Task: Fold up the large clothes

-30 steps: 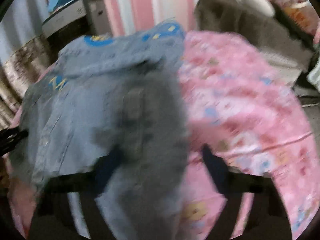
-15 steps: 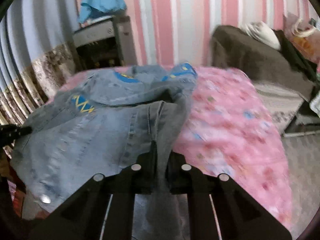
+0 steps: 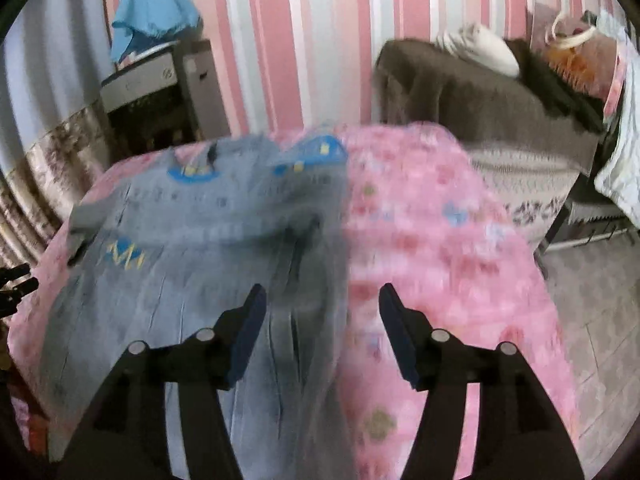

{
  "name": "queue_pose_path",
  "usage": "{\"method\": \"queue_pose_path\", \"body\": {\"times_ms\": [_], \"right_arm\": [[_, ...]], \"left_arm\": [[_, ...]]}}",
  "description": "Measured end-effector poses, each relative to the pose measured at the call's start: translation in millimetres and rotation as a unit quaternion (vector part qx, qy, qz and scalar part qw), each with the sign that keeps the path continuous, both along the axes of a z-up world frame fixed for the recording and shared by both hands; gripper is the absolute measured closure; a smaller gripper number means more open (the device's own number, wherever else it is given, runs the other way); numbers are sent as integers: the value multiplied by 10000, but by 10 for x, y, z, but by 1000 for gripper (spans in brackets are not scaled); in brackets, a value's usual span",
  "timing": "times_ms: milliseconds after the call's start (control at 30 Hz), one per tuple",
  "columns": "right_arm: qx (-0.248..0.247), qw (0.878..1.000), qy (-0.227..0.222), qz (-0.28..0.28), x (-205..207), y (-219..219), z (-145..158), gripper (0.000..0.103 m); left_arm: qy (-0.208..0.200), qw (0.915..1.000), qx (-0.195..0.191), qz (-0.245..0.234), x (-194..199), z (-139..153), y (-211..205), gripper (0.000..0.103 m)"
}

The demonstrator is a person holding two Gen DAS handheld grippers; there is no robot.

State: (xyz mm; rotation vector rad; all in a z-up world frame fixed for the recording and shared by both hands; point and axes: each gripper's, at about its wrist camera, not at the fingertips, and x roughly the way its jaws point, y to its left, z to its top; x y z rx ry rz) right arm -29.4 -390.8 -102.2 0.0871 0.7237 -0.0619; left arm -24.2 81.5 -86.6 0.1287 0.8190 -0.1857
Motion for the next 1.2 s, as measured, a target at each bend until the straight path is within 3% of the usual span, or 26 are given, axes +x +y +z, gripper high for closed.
{"method": "queue_pose_path", "body": {"times_ms": [100,267,400,500,533,600,667,733,833,900,1000,1033,1100,1167,1200], "right_arm": [[34,9999,-115,-24,375,12,-44,43],[-26,10000,23,-6,926,122,-195,43],[-70,10000,-6,61,1078,240,-255,43],[-125,9999,74,30,1210,253,-304,43],[-112,9999,84,17,1238,251,-307,43],[-67,9999,76,-1,1319,256,-320,43],[-58,10000,62,12,1387,291,-323,43],[-152,9999,26,42,1460,349,-315,43],[-317,9995,-28,11,1548,393,-267,43],[-395,9991,-134,-39,1577,387,-196,43],[-429,9988,-213,-135,1620,329,-113,43],[-415,9987,-243,-171,1633,307,-99,43],[-371,9988,-230,-216,1666,265,-111,43],[-317,9990,-184,-255,1695,225,-162,43],[-295,9991,-154,-261,1711,203,-184,43]], "left_arm": [[163,9994,-142,282,386,-69,193,26],[372,9958,71,831,965,-331,454,26],[920,9884,-302,1173,1303,-672,710,26],[1017,9867,-512,1156,1460,-779,764,25],[993,9872,-509,1136,1480,-785,744,29],[891,9895,-441,1046,1538,-745,688,54],[817,9906,-161,1089,1601,-713,664,89],[730,9915,-214,1053,1633,-637,708,98],[199,9918,474,1169,1636,-411,756,98],[-402,9782,1370,1506,1619,-197,848,98],[-848,9568,1913,2017,1689,10,1163,96],[-882,9509,1966,2222,1732,39,1310,96],[-633,9475,1813,2555,1846,-25,1646,88],[-311,9467,1463,2854,1930,-195,1968,59],[-57,9465,1318,2946,1965,-330,2108,54]]}}
